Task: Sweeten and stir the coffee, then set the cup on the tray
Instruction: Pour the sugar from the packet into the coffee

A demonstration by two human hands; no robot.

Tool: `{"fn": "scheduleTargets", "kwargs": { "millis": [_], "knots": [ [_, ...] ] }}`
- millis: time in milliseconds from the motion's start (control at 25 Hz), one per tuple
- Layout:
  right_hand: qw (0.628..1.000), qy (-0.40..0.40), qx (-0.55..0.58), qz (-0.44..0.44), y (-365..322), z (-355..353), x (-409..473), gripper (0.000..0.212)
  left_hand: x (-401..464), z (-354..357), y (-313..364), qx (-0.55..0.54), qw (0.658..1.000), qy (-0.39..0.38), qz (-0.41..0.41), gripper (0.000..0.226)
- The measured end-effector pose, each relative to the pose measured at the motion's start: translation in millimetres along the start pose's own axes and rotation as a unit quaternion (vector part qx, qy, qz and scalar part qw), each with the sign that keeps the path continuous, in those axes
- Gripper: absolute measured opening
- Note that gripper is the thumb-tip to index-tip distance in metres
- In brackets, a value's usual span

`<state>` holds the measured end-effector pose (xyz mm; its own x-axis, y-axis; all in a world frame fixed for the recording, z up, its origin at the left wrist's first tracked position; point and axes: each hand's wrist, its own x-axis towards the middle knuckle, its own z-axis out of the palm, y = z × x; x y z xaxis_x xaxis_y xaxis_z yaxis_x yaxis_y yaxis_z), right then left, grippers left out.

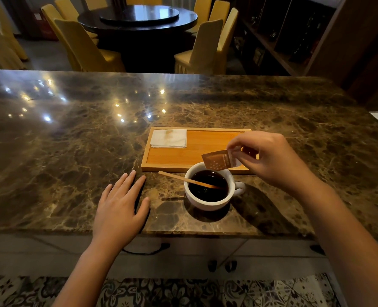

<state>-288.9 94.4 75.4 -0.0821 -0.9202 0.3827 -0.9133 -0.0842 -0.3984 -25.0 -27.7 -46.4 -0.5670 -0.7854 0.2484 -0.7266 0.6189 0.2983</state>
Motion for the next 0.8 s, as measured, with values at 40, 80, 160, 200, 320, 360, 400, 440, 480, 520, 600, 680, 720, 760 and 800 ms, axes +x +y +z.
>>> {"fn": "scheduleTargets", "kwargs": {
  "millis": [40,80,160,200,320,360,400,440,480,520,600,680,720,760,800],
  "knots": [
    [1.000,-0.001,-0.005,-0.007,-0.6,-0.9,0.7,0.015,0.0,0.1,-0.2,0.001,1.000,-0.001,0.000,0.060],
    [1.000,0.000,-0.007,-0.012,-1.1,-2.0,1.1,0.014,0.2,0.1,-0.4,0.002,1.000,-0.002,0.000,0.060],
    [1.000,0.003,-0.010,-0.019,-1.4,-3.4,1.2,0.015,0.2,0.1,-0.7,0.002,1.000,-0.004,0.000,0.059],
    [1.000,0.002,-0.011,-0.022,-1.5,-3.6,1.3,0.014,0.1,0.1,-0.7,0.002,1.000,-0.005,-0.001,0.059],
    [1.000,-0.003,-0.010,-0.025,-0.4,-3.6,1.5,0.013,0.0,0.0,-0.4,-0.001,1.000,-0.005,-0.003,0.058],
    [1.000,-0.003,-0.009,-0.024,0.0,-3.3,1.5,0.013,-0.1,-0.2,-0.3,-0.001,1.000,-0.005,-0.003,0.058],
    [1.000,-0.004,-0.006,-0.023,0.2,-3.1,1.4,0.013,0.2,-0.4,0.0,-0.002,1.000,-0.005,-0.003,0.059],
    [1.000,-0.002,-0.003,-0.019,0.4,-2.5,0.9,0.013,0.2,-0.6,0.2,-0.002,1.000,-0.006,-0.003,0.060],
    [1.000,0.003,0.004,-0.012,0.7,-1.6,0.1,0.014,0.5,-0.8,0.3,-0.003,1.000,-0.007,-0.002,0.061],
    [1.000,0.014,0.015,0.001,1.4,0.0,-0.9,0.013,0.5,-0.8,0.1,-0.004,1.000,-0.007,-0.002,0.061],
    [0.995,0.036,0.071,0.056,4.8,4.1,-2.8,0.010,0.4,-0.8,0.0,-0.004,1.000,-0.008,-0.003,0.062],
    [0.973,0.047,0.185,0.131,10.5,9.3,-4.3,0.007,-0.3,-0.8,0.0,-0.003,1.000,-0.009,-0.003,0.062],
    [0.953,0.054,0.250,0.165,14.1,12.7,-5.2,0.006,-0.4,-0.9,-0.1,-0.003,1.000,-0.009,-0.003,0.063],
    [0.928,0.066,0.308,0.198,18.9,16.2,-6.5,0.006,-0.5,-1.0,-0.2,-0.005,1.000,-0.009,-0.003,0.063],
    [0.900,0.081,0.360,0.231,23.9,19.6,-7.8,0.006,-0.3,-1.1,-0.4,-0.005,1.000,-0.009,-0.004,0.063]
  ]
}}
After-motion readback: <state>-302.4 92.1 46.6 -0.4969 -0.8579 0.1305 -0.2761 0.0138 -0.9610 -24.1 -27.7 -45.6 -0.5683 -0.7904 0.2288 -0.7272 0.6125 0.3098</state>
